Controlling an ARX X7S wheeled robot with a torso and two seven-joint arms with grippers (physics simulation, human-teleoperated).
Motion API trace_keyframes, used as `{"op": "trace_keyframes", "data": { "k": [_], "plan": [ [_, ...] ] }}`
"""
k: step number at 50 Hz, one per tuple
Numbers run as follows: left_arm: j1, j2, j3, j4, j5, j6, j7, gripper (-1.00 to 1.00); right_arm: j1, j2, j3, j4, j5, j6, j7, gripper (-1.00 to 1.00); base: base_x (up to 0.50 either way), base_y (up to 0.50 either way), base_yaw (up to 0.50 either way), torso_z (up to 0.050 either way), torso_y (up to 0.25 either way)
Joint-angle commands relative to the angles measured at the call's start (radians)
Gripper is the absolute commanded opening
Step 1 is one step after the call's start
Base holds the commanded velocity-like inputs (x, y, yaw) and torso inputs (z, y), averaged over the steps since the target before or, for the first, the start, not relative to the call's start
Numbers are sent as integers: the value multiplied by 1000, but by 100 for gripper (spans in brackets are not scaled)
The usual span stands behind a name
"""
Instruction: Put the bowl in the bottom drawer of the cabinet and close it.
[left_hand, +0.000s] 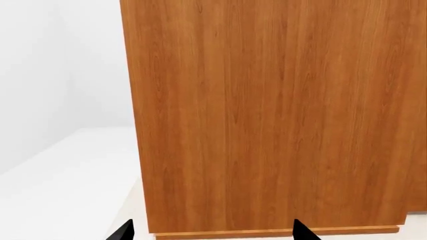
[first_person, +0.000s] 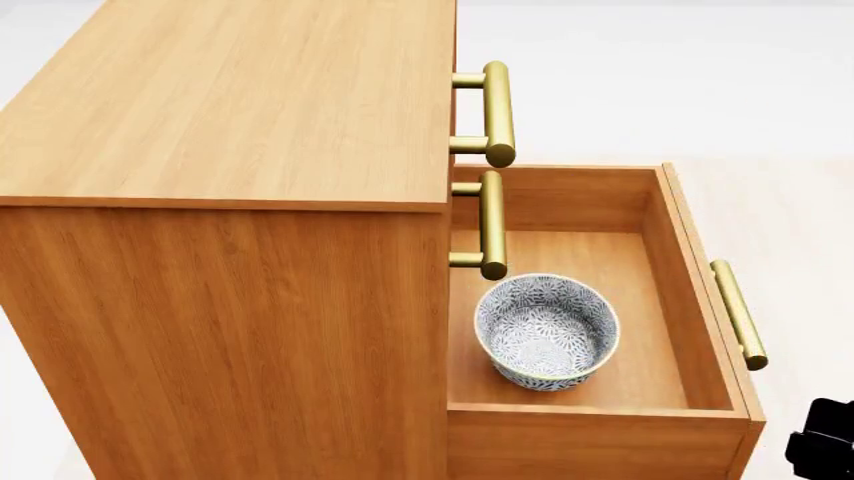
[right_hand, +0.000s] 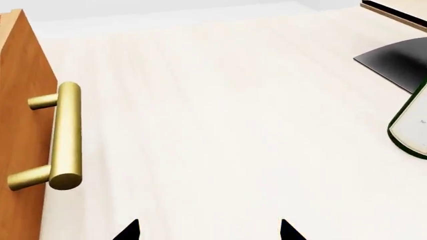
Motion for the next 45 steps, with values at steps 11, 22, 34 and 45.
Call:
{"op": "trace_keyframes", "data": {
  "k": [11, 22, 34, 45],
  "plan": [
    [-3, -1, 4, -1, 1, -2, -3, 100, -2, -16, -35, 35, -6, -29, 0, 100, 0, 0, 0, 0, 0],
    [-3, -2, 5, -4, -1, 3, -2, 100, -11, -27, -52, 3, -2, -23, -11, 100, 0, 0, 0, 0, 0],
    [-4, -4, 6, -4, -3, 6, -3, 100, -32, -42, -78, -36, -1, -16, -22, 100, 0, 0, 0, 0, 0],
    [-5, -4, 8, -10, -4, 11, -3, 100, -35, -45, -93, -47, 2, -10, -31, 100, 0, 0, 0, 0, 0]
  ]
}}
